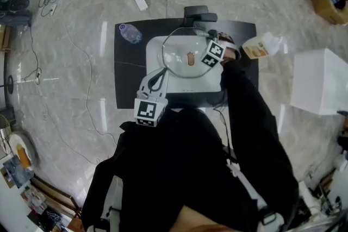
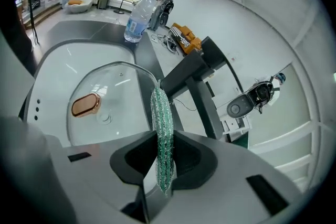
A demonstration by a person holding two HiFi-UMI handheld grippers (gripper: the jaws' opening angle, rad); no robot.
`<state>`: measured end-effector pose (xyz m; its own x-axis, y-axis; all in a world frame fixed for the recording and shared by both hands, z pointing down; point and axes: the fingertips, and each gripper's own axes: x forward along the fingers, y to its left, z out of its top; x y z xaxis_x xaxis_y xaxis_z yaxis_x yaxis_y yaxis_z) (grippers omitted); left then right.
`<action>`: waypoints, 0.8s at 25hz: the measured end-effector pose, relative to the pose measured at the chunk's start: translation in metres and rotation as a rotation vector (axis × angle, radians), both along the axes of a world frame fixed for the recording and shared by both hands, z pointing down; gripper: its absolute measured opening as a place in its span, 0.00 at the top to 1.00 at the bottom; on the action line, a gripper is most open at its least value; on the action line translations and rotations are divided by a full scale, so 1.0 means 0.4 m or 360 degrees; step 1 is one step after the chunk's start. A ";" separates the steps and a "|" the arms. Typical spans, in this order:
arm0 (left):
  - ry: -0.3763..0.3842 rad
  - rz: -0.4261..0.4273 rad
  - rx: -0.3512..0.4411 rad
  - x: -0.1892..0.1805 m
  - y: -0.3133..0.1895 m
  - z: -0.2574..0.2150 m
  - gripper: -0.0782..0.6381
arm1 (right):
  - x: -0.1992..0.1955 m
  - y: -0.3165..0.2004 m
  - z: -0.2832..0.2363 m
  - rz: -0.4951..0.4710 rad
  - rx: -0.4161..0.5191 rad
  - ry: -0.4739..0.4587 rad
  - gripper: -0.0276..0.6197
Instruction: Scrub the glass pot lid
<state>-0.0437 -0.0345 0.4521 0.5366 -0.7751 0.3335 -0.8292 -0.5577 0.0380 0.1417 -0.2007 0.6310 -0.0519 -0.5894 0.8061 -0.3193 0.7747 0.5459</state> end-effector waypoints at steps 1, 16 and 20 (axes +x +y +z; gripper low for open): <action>0.0006 0.0002 0.0008 0.000 -0.001 -0.006 0.89 | -0.001 0.002 -0.008 0.0003 0.0005 -0.0007 0.85; 0.0088 0.0036 0.0107 0.010 -0.003 -0.069 0.89 | -0.010 0.062 -0.260 0.0564 0.0124 -0.0811 0.85; 0.0095 0.0040 0.0118 0.010 -0.005 -0.084 0.89 | -0.009 0.094 -0.319 0.0733 0.0155 -0.1115 0.85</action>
